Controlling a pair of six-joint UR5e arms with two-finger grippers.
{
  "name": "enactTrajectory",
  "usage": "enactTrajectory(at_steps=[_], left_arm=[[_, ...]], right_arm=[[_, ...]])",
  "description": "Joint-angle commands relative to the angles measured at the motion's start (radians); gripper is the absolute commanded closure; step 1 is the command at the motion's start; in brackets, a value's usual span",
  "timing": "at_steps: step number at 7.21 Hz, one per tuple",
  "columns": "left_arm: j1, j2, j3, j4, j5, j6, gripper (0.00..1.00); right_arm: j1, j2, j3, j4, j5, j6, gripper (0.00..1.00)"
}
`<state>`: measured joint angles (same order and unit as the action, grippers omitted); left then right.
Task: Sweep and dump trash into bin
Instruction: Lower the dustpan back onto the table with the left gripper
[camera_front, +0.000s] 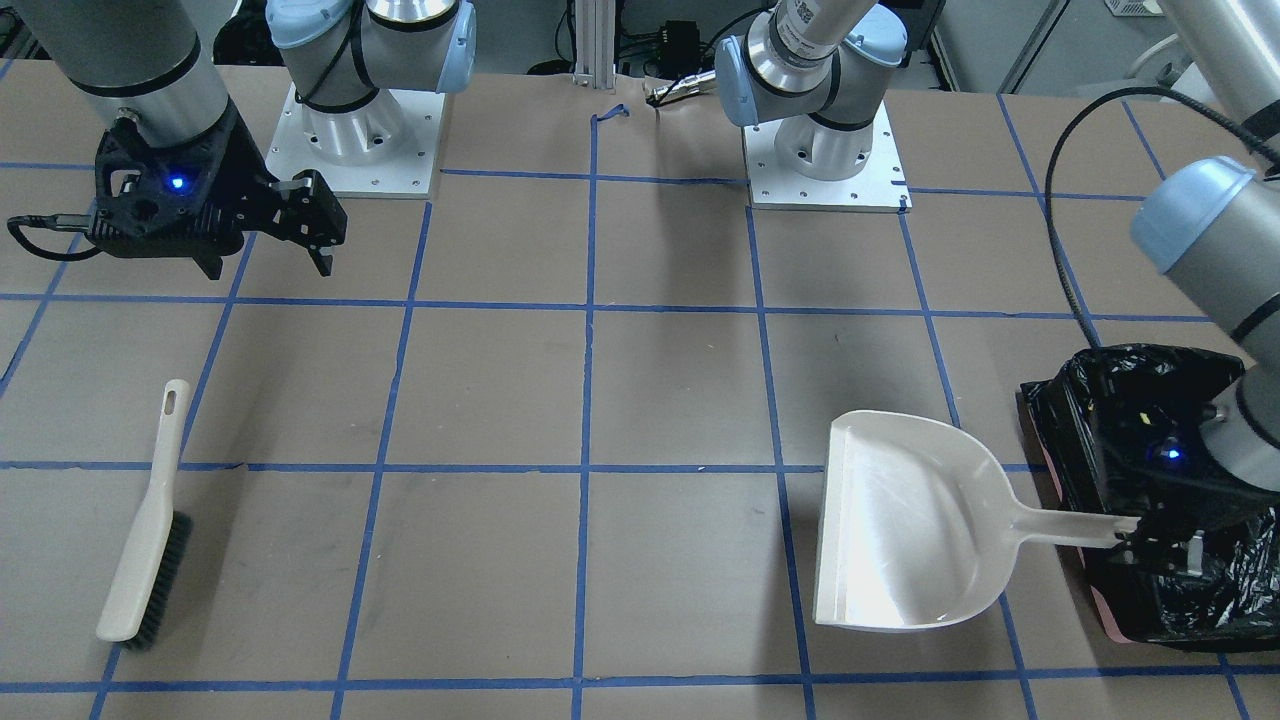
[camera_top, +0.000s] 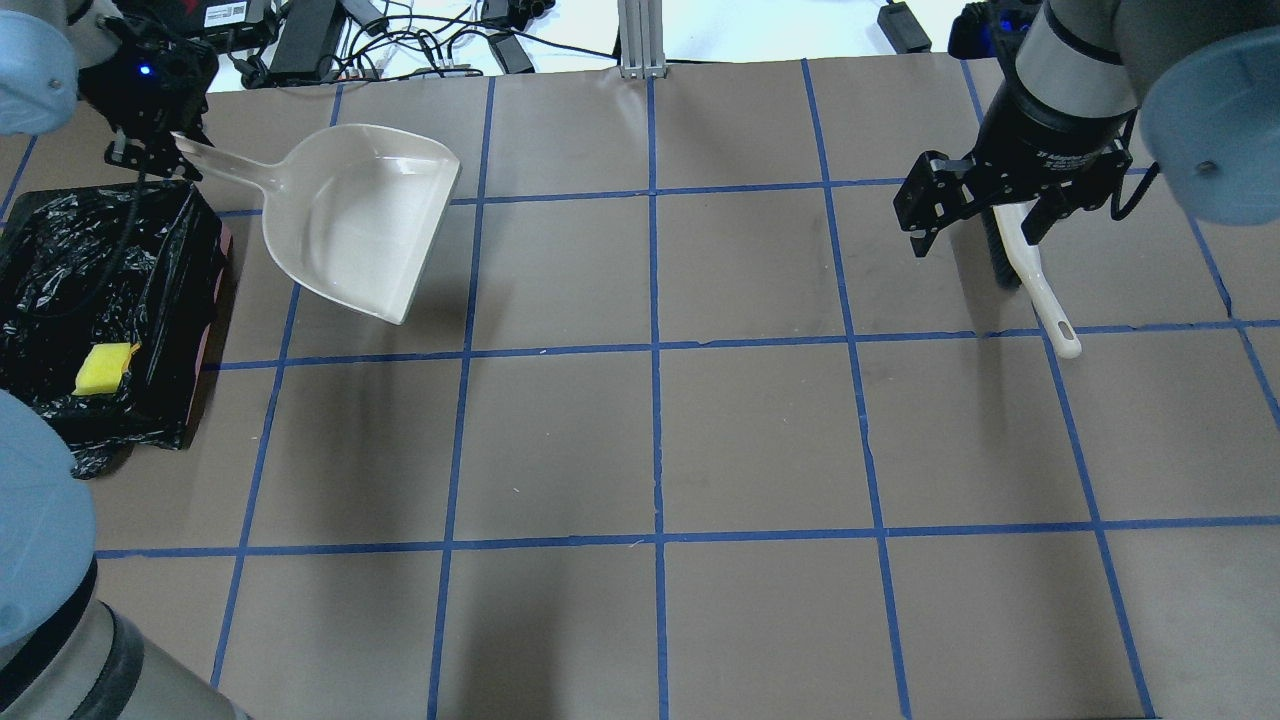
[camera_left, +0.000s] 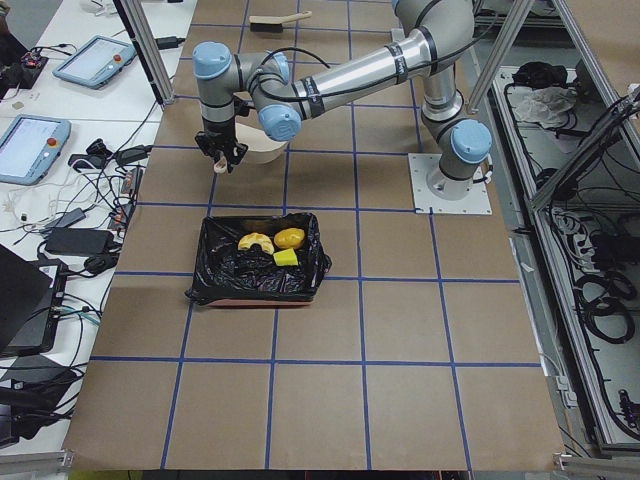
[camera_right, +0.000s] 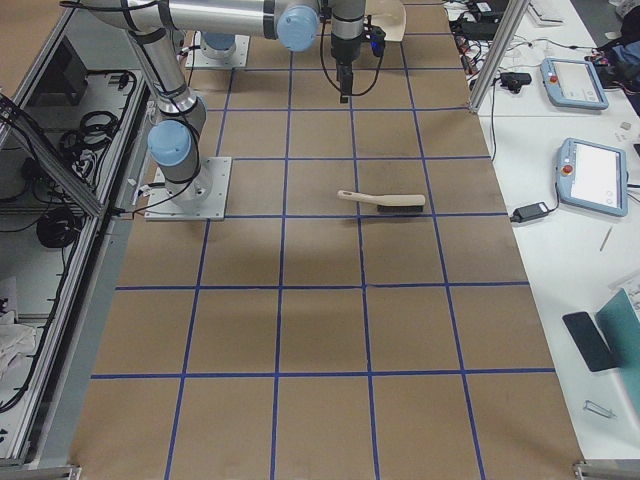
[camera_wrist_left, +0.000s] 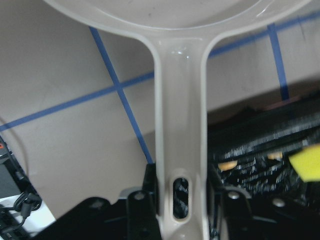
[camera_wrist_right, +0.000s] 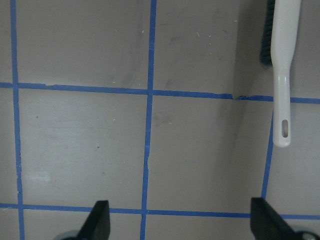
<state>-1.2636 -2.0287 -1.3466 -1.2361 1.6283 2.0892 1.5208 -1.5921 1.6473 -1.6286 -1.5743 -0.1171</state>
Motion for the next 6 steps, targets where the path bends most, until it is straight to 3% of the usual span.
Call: enactTrajectory(at_steps=[1,6], left_arm=[[-0.06,-0.053,-0.017,0.003,0.004,-0.183,1.0],[-0.08,-0.116,-0.035,0.018,0.008,-0.285,1.0]], right_arm=[[0.022,0.004,0.0,0.001,0.008,0.077,0.0],[0.047,0.021,0.009,0.003,-0.024,0.062,0.0]])
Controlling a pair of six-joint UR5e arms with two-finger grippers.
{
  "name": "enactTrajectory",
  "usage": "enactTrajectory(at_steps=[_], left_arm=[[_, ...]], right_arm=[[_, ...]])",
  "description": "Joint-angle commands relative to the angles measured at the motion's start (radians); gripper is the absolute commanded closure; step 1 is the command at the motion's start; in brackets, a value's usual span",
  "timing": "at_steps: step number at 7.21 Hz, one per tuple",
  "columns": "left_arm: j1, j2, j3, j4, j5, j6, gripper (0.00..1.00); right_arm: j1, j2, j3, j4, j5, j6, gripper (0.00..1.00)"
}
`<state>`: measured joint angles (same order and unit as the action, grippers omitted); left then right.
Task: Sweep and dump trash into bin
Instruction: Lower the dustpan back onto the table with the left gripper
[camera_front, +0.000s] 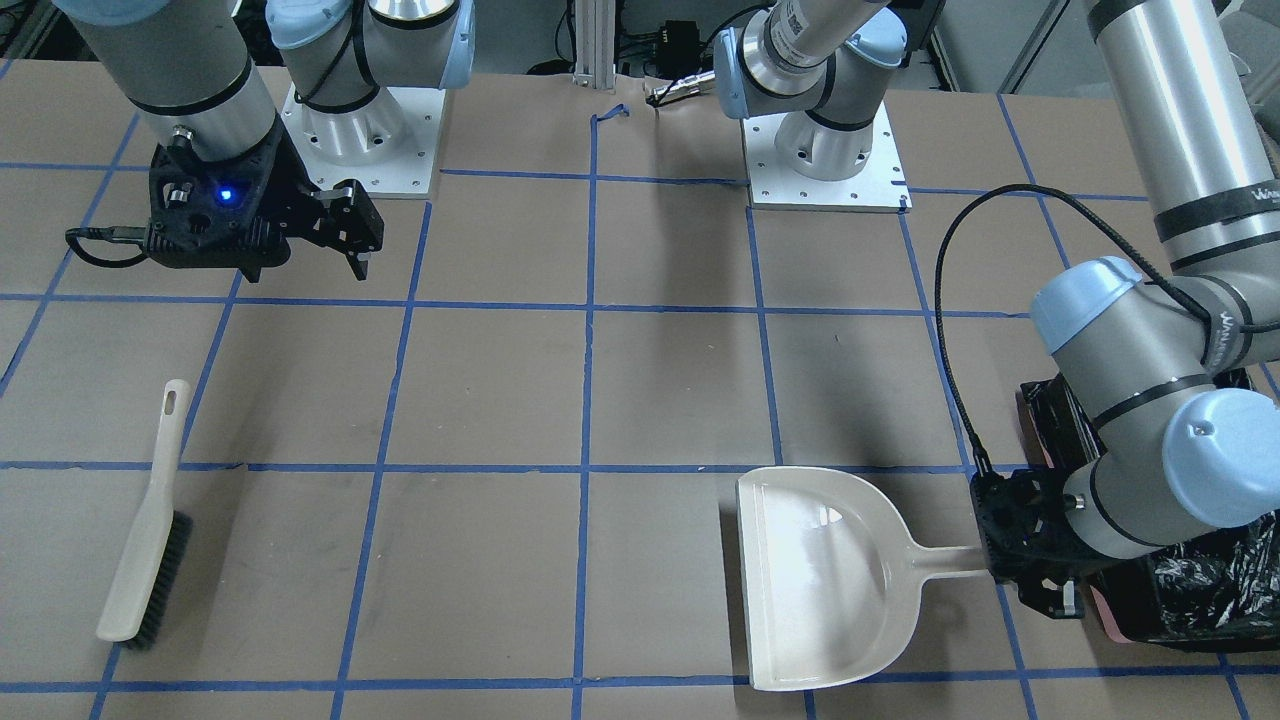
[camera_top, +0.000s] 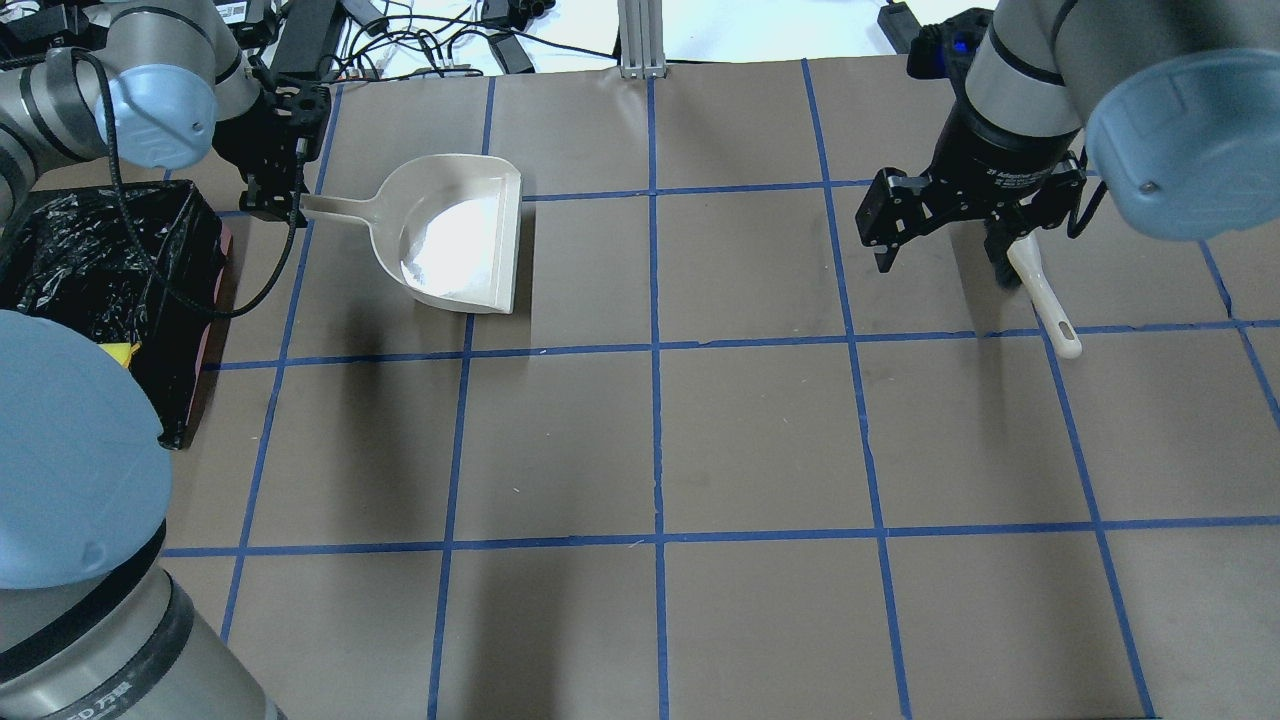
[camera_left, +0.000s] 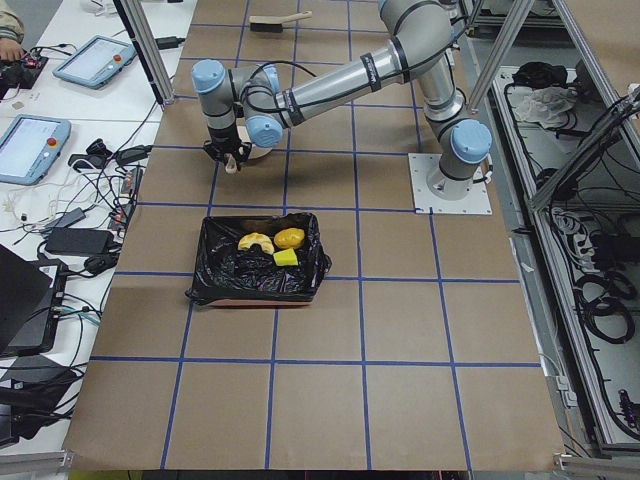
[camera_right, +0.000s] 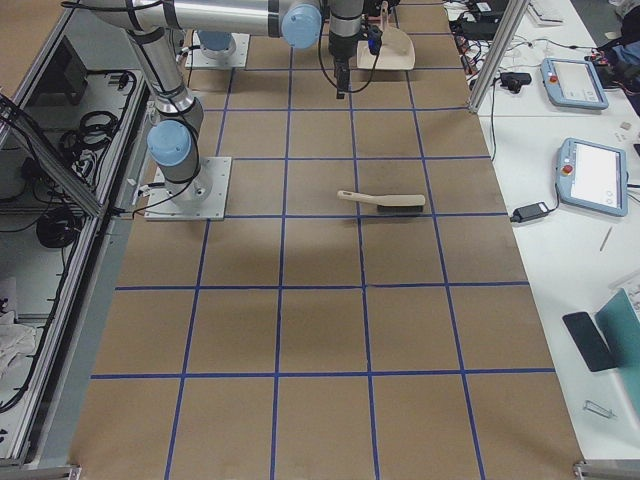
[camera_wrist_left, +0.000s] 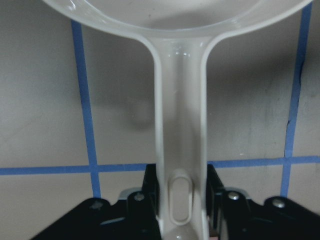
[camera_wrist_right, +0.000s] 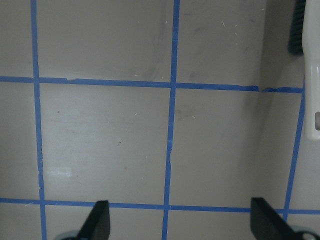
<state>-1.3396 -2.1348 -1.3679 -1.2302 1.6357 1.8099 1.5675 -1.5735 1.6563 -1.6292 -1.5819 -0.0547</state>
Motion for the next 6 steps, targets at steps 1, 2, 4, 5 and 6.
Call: enactTrajectory(at_steps=[1,2,4,5,6], left_arm=[[-0.01,-0.005,-0.043,0.038,0.001,-0.003,0.98],[-0.01,0.009,-0.072,0.057,0.001,0.002,0.9],[-0.012,0.023,-0.1,0.092,-0.005,-0.006,0.38],[-0.012,0.029,-0.099,0.092,-0.008,-0.003,0.33],[-0.012,0.045,-0.083,0.091,-0.011,-0.009,0.33]], right_arm=[[0.0,0.003,0.0,0.005,-0.017,0.003,0.0],[0.002,-0.008,0.0,0.003,0.0,0.006,0.0],[0.002,-0.011,0.0,0.005,-0.003,0.015,0.0],[0.0,-0.011,0.0,0.006,-0.004,0.015,0.0],[0.0,-0.01,0.0,0.006,-0.004,0.015,0.0]])
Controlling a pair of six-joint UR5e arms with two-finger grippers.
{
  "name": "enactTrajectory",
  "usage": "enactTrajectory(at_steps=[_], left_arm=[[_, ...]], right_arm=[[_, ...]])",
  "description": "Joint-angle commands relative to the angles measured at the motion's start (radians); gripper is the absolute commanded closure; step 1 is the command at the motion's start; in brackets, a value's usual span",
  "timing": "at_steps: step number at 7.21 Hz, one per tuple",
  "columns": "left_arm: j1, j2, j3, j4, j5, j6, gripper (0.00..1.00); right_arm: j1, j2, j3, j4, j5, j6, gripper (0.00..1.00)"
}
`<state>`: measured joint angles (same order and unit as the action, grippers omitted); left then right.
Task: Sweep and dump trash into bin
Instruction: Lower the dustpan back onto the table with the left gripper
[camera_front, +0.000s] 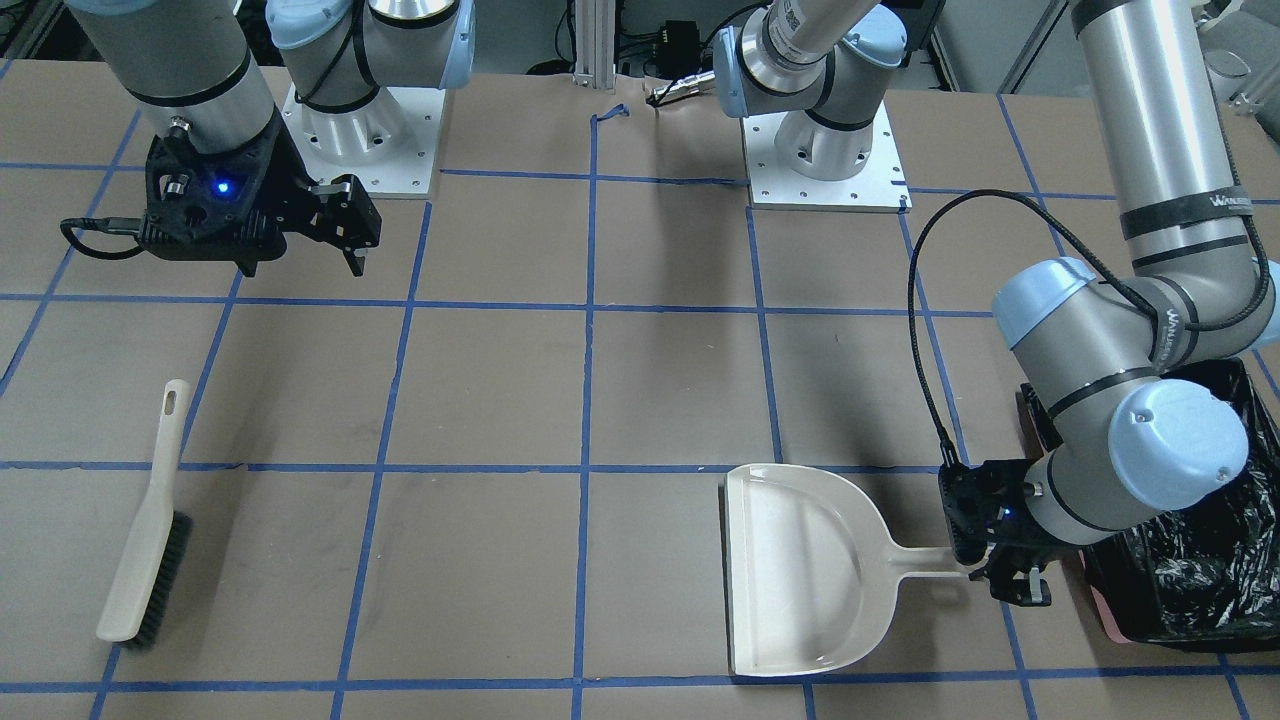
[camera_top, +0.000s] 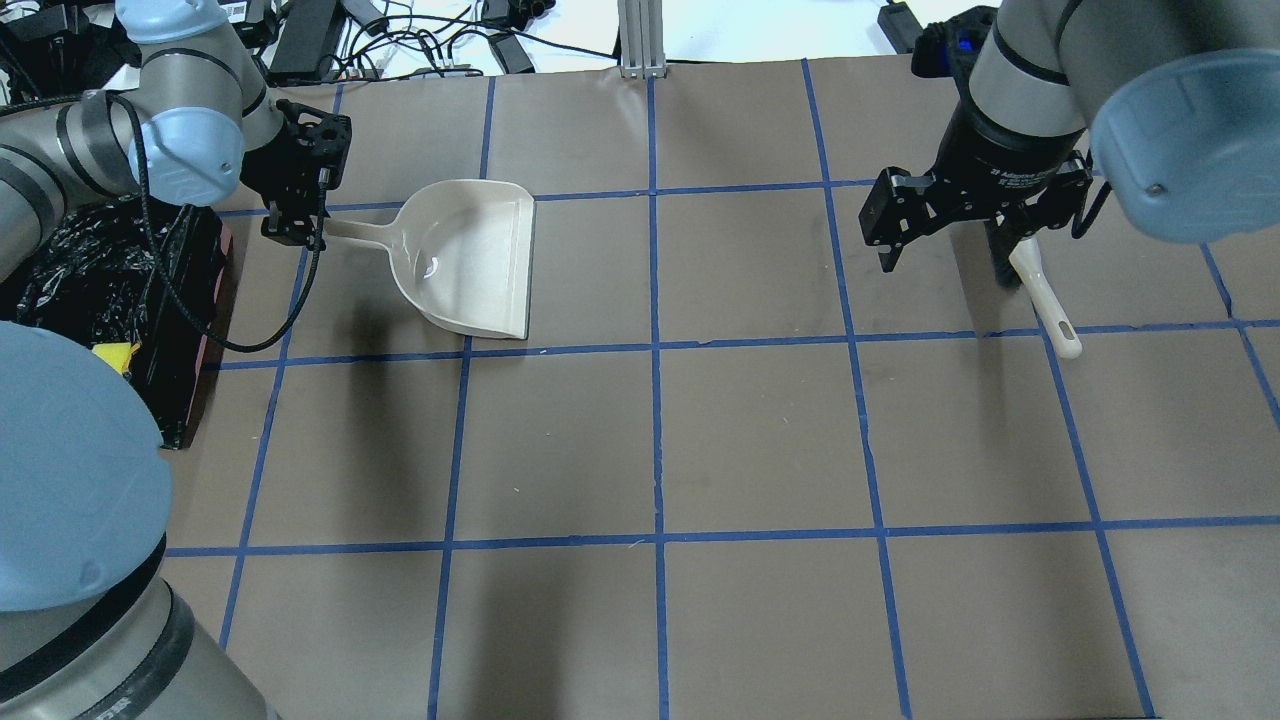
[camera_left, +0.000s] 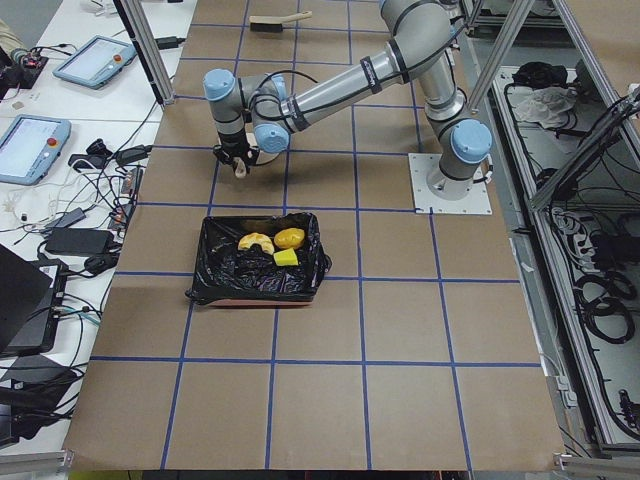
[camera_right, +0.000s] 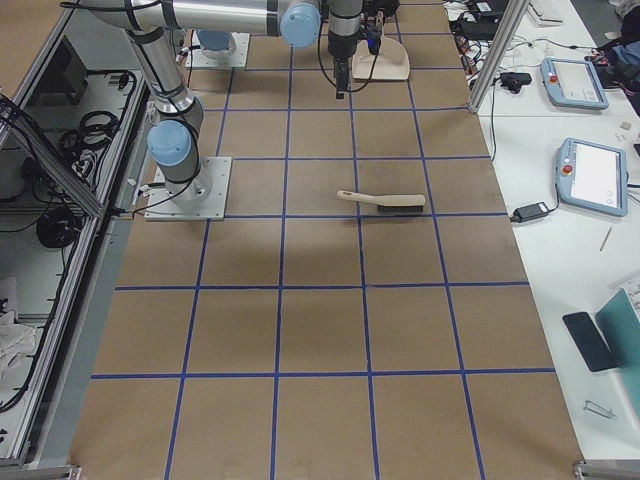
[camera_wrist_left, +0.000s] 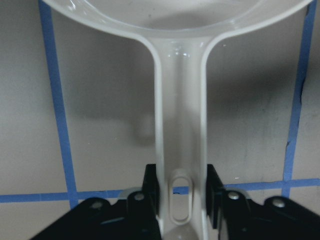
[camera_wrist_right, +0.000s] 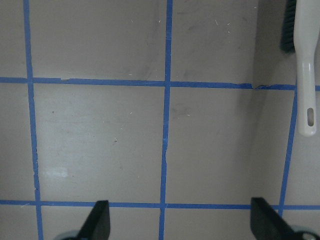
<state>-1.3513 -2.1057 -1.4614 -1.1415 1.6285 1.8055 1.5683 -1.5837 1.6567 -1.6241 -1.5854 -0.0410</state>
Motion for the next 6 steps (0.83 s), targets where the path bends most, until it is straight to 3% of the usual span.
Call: enactTrajectory(at_steps=[1,4,6], left_arm=[[0.0,0.054,0.016,-0.019,-0.025,-0.006,0.34],[0.0,0.172,0.053,-0.177,-0.108,-0.043,0.38],[0.0,0.255,0.079,-0.303,-0.06,-0.052,0.38]], right_arm=[[0.001,0.001,0.0,0.001,-0.001,0.001,0.0],[-0.001,0.001,0.002,0.001,-0.001,0.0,0.0],[0.001,0.001,0.0,-0.002,0.002,-0.008,0.0]])
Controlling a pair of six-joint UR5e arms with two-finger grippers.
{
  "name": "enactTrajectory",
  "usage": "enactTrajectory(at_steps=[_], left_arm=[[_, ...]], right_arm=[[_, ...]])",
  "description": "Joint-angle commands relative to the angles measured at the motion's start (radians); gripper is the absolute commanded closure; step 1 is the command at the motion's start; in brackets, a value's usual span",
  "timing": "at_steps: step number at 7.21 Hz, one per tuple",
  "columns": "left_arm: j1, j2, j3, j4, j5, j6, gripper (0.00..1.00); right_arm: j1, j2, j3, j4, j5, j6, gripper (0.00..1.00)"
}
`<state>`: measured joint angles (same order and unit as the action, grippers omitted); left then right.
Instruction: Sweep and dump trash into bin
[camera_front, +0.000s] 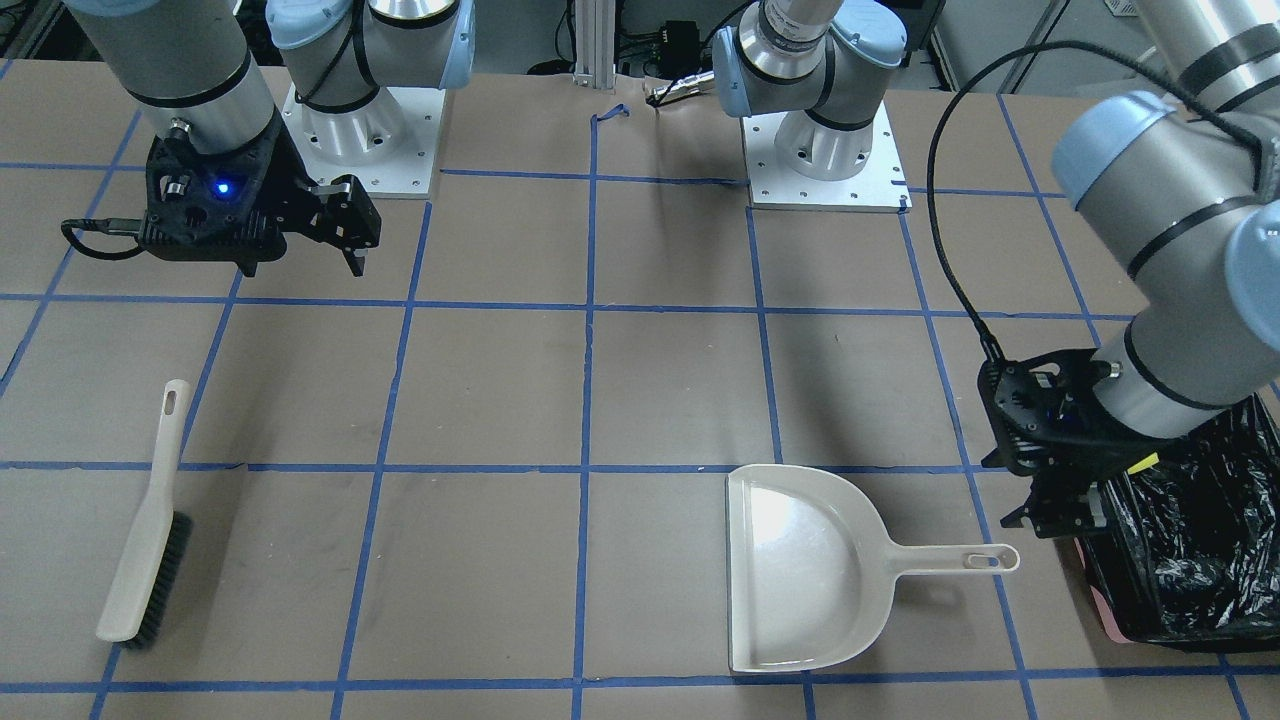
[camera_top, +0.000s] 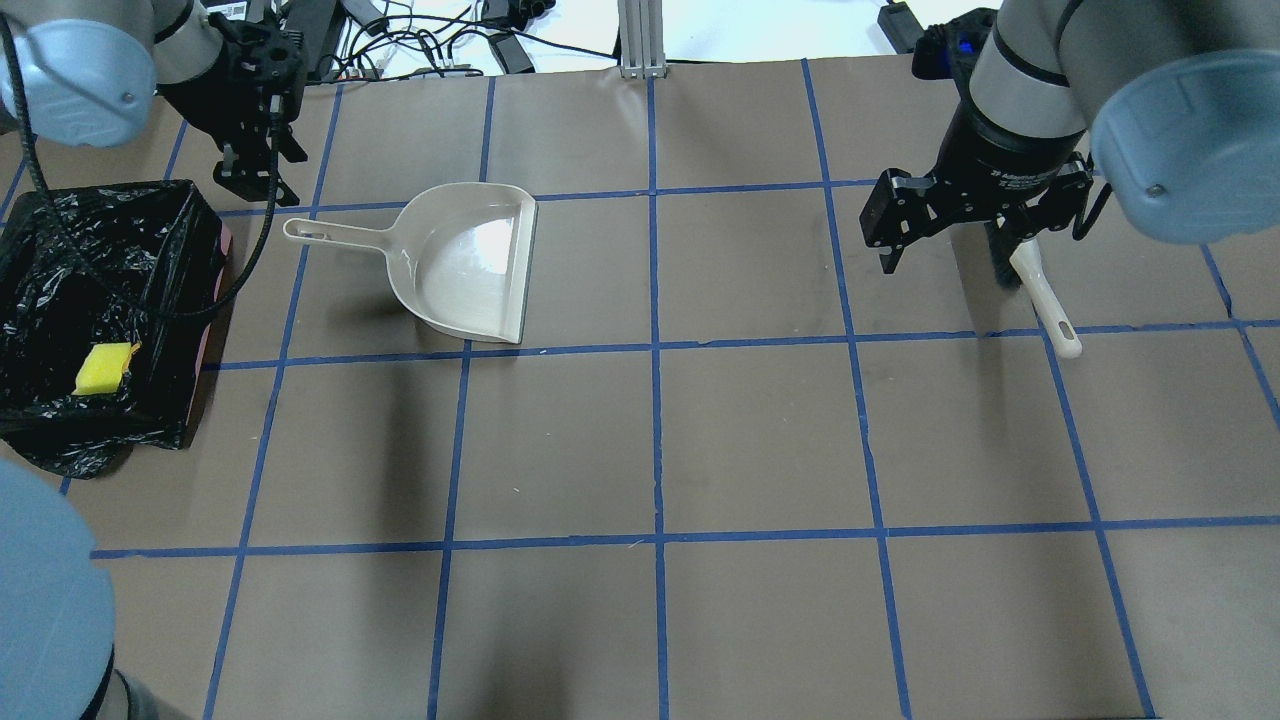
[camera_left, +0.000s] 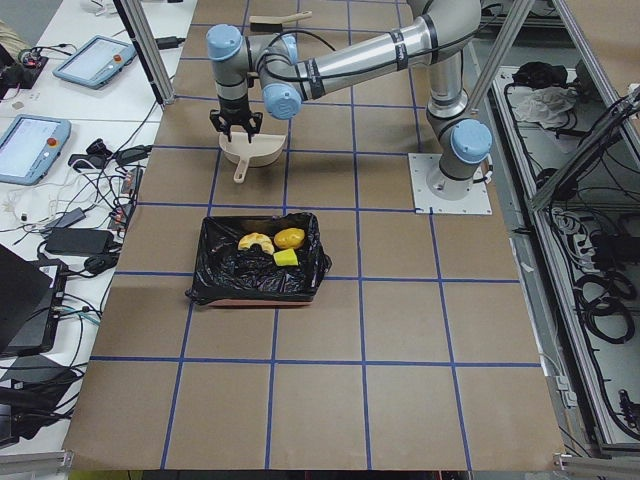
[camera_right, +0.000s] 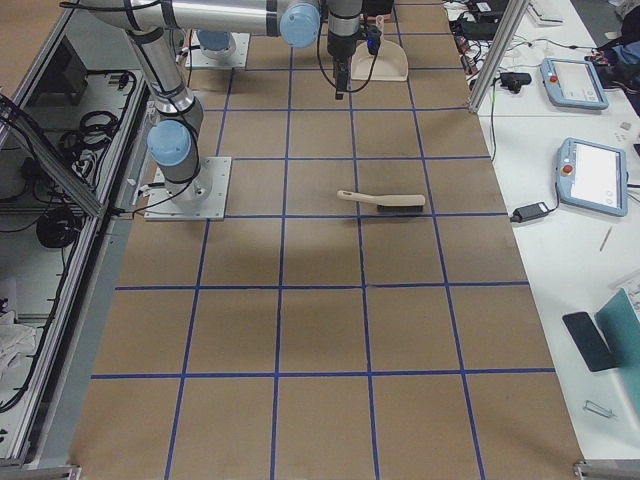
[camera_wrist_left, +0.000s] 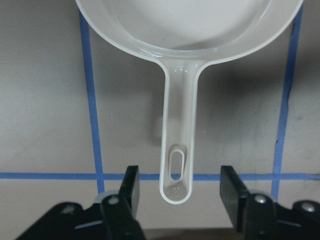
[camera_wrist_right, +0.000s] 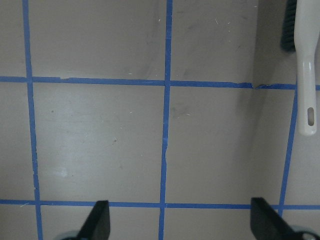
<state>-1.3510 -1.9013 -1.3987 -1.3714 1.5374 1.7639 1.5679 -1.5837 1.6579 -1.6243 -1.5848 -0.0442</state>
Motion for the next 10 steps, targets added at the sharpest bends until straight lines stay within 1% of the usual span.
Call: enactTrajectory(at_steps=[1,2,3,5,6,7,8,9,10], left_arm=[[0.0,0.089,0.017,-0.109,0.032,-0.111,0.38],[0.0,0.115,0.015,-0.118,0.029,-0.183,0.38],[0.0,0.131,0.014,-0.164,0.018,-0.269,0.38],[-0.013,0.149,0.003,-0.169,0.017,-0.477,0.37],[-0.055,0.146,0.001,-0.167,0.018,-0.571,0.35],[-0.127,0.136,-0.002,-0.16,0.032,-0.712,0.34],[-0.17,0.134,-0.002,-0.156,0.049,-0.813,0.3],[-0.181,0.148,-0.003,-0.164,0.043,-0.981,0.21],[-0.184,0.159,-0.003,-0.166,0.033,-1.17,0.15]], right_arm=[[-0.002,0.001,0.0,0.0,-0.004,-0.006,0.0],[-0.002,0.001,0.0,0.001,-0.007,-0.006,0.0],[-0.002,0.001,0.0,0.001,-0.001,-0.005,0.0],[-0.002,0.001,0.0,0.001,-0.001,-0.005,0.0],[-0.002,-0.001,0.0,0.001,-0.001,-0.005,0.0],[-0.002,-0.001,0.0,0.001,-0.001,-0.005,0.0],[-0.002,-0.001,0.0,0.001,-0.001,-0.006,0.0],[-0.002,-0.001,0.0,0.001,-0.003,-0.006,0.0],[0.0,-0.001,0.0,0.001,-0.001,-0.005,0.0]])
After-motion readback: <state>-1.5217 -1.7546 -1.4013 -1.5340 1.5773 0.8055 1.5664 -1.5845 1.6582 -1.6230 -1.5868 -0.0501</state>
